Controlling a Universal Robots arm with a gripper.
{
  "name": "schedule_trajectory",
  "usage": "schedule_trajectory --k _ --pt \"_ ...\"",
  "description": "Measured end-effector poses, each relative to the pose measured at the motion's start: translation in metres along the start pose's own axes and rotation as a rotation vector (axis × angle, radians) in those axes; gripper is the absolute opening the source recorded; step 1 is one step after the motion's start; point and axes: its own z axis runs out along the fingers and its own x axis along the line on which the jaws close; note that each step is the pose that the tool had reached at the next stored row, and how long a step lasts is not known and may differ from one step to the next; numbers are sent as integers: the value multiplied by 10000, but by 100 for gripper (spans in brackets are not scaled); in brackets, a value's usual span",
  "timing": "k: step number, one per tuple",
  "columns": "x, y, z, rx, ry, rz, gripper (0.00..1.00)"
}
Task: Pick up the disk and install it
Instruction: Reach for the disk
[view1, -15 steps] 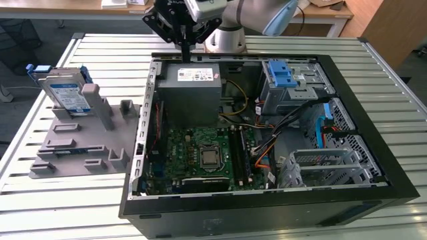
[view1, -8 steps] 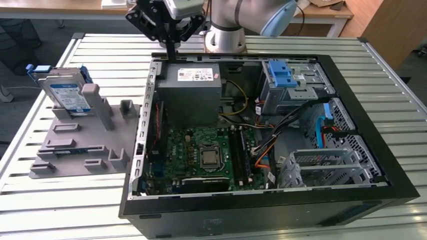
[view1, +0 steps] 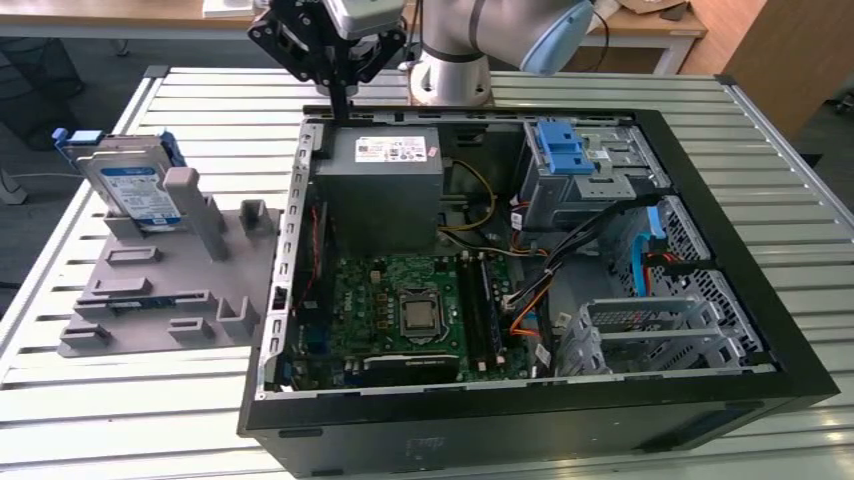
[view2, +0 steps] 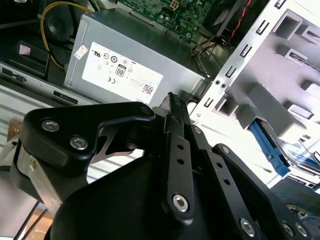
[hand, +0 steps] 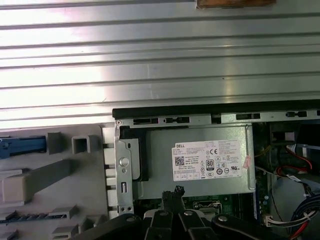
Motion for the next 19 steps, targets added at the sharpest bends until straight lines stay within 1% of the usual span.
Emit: schedule_trajectory --k 19 --pt "75 -6 7 0 0 -3 11"
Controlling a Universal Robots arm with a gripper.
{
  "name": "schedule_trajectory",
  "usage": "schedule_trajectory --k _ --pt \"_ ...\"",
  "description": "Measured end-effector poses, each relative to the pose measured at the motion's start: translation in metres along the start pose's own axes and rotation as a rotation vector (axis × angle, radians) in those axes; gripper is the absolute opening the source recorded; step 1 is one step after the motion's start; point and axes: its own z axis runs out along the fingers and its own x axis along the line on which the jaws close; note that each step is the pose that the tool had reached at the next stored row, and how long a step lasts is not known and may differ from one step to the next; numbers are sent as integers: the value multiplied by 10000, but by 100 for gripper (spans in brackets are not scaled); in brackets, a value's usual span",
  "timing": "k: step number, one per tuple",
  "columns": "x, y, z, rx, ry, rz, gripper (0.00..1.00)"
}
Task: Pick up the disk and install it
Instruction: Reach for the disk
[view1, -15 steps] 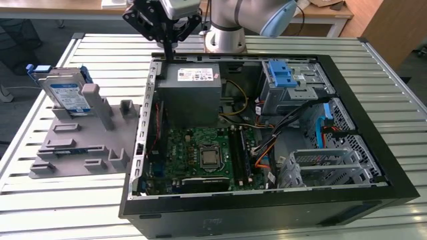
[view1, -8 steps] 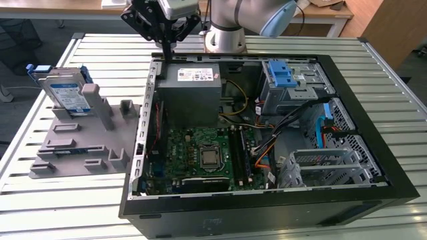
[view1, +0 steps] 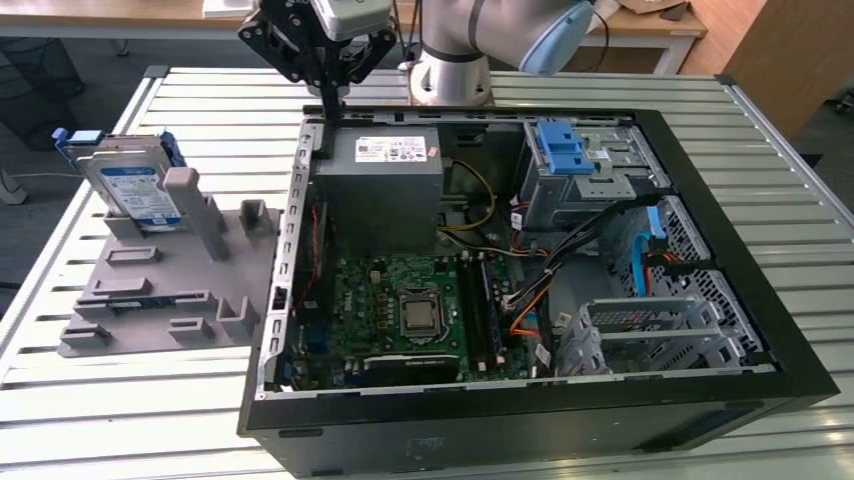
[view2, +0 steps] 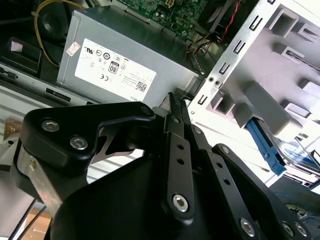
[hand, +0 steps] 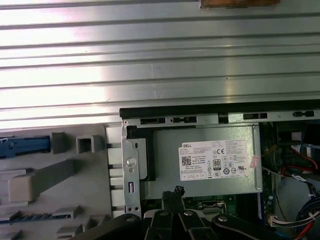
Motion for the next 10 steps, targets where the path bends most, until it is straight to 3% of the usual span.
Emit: schedule_trajectory --k 10 --pt "33 -3 6 0 0 0 11"
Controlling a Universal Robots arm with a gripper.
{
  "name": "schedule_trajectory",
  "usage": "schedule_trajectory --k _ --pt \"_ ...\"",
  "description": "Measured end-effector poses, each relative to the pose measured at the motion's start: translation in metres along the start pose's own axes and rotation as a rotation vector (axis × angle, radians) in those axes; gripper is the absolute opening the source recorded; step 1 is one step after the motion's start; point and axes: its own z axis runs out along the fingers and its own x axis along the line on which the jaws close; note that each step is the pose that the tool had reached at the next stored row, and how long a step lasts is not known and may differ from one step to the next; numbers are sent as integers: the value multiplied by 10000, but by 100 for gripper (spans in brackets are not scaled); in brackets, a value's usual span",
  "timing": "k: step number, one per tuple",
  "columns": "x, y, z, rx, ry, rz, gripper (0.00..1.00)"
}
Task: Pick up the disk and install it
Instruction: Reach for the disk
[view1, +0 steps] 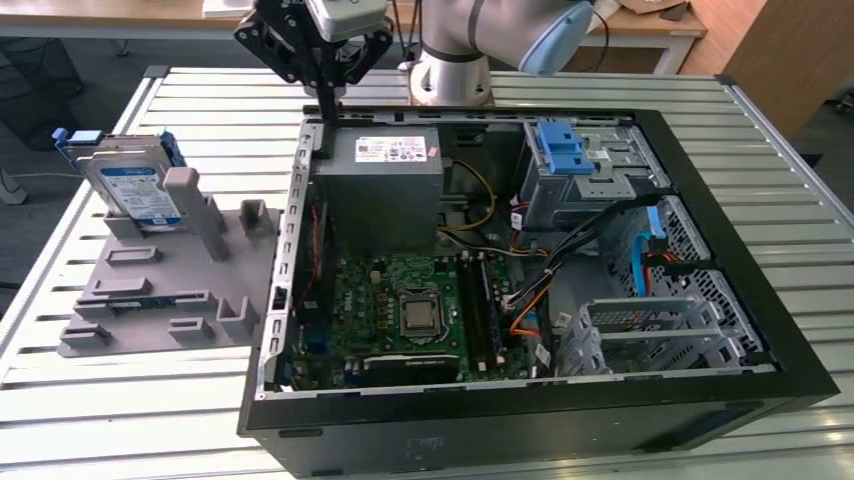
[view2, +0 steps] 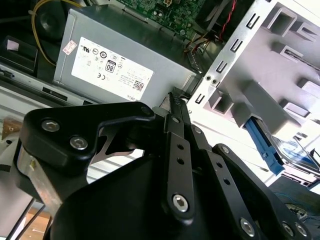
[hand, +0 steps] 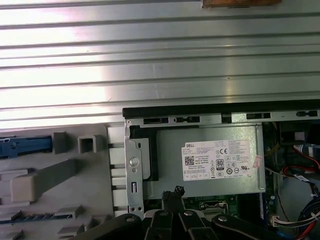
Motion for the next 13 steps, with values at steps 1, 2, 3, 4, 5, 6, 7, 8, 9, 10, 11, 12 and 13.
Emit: schedule_trajectory --k 1,2,3,4,5,6,7,8,9,10,11,12,13 --pt "4 0 1 0 0 0 11" --pt "8 -1 1 0 0 0 11" --pt "11 -1 2 0 0 0 11" --pt "15 -1 2 0 0 0 11" --pt "17 -2 3 0 0 0 11" --pt "20 -2 3 1 0 -1 11" --pt "22 -2 4 0 0 -1 11" --pt "25 -2 5 0 0 0 11" --pt "29 -3 5 1 0 0 11" --pt "31 -3 5 1 1 1 11" --pt "33 -3 6 1 1 -1 11" --pt "35 -3 7 -1 1 -1 11" --pt "38 -3 7 0 0 0 11"
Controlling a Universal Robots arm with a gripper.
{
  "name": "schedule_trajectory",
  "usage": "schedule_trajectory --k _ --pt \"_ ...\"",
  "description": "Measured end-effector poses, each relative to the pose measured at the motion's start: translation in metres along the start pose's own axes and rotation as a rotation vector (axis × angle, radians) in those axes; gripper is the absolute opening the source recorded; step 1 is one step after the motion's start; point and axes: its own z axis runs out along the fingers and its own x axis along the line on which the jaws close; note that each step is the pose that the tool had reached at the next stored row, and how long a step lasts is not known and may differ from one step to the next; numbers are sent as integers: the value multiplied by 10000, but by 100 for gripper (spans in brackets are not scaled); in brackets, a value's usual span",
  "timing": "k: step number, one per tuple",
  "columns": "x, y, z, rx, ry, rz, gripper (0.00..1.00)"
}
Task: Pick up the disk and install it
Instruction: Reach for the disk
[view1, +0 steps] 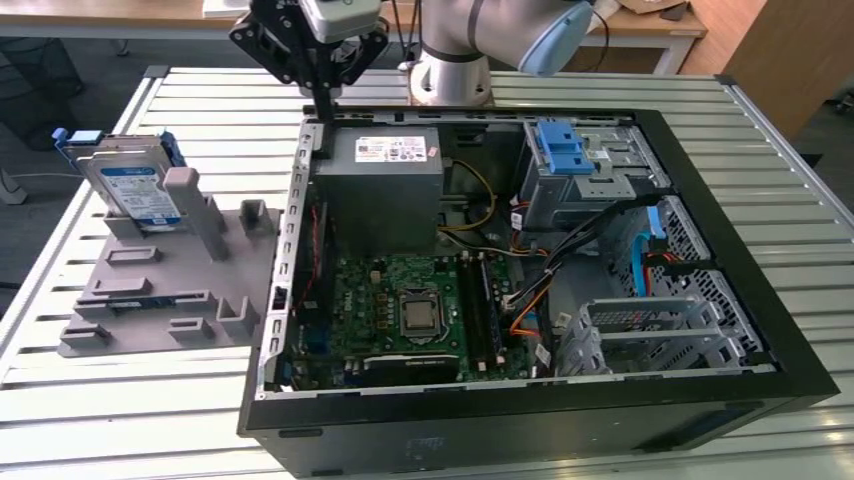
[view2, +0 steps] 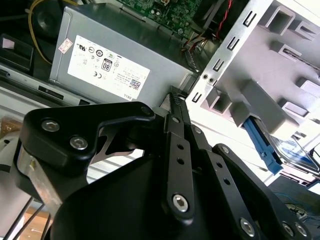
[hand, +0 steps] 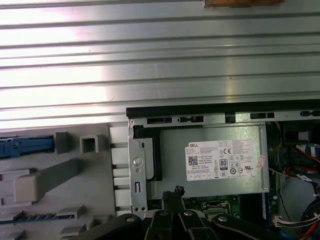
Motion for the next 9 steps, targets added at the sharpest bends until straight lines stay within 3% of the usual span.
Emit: schedule_trajectory --k 9 --pt "19 -2 10 1 10 1 11"
